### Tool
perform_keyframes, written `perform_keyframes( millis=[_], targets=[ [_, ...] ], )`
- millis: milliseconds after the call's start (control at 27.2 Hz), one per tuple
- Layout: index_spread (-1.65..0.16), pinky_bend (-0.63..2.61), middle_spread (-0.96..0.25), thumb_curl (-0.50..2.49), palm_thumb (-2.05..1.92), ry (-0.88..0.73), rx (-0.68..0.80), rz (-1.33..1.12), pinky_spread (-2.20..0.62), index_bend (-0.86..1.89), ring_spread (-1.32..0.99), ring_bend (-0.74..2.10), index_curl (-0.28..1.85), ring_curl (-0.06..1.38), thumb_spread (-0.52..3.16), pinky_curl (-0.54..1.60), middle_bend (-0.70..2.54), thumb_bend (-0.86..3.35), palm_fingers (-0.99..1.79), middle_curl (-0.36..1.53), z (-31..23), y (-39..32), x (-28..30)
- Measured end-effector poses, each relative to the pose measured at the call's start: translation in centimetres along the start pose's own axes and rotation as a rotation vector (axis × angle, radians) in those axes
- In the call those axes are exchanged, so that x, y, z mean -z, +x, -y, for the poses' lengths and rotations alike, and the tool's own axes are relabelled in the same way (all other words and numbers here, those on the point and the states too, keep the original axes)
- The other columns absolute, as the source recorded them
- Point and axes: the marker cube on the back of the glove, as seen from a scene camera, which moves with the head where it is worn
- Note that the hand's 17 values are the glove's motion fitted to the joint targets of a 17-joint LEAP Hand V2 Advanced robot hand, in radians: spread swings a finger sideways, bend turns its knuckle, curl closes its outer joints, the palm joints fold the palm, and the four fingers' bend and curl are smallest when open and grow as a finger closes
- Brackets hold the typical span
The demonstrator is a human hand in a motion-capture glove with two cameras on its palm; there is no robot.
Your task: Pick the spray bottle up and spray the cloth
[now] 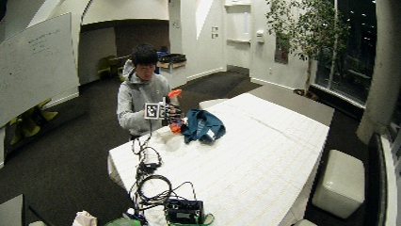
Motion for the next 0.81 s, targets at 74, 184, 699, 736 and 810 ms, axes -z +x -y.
perform_keyframes(
  millis=[74,184,699,736,810],
  targets=[
    [-0.32,0.59,0.01,0.32,0.62,0.015,0.003,0.032,0.24,0.1,0.05,0.26,0.18,0.23,0.88,0.35,0.24,-0.03,0.08,0.33,0.3,-0.1,-0.3],
    [-0.31,0.59,0.03,0.32,0.62,0.06,0.0,0.056,0.24,0.1,0.06,0.28,0.17,0.24,0.88,0.35,0.25,-0.03,0.11,0.33,0.8,-0.2,-0.7],
    [-0.21,0.56,0.04,0.32,0.62,0.163,-0.032,0.07,0.24,0.1,0.1,0.4,0.17,0.28,0.85,0.34,0.32,-0.03,0.29,0.35,2.7,-0.8,-2.3],
    [-0.2,0.55,0.03,0.33,0.63,0.166,-0.027,0.075,0.24,0.11,0.09,0.43,0.17,0.29,0.85,0.34,0.34,-0.03,0.35,0.36,2.8,-0.9,-2.4],
    [-0.2,0.53,0.02,0.33,0.64,0.168,-0.017,0.089,0.23,0.12,0.08,0.44,0.17,0.29,0.85,0.33,0.36,-0.03,0.43,0.36,3.1,-1.1,-2.6]
  ],
)
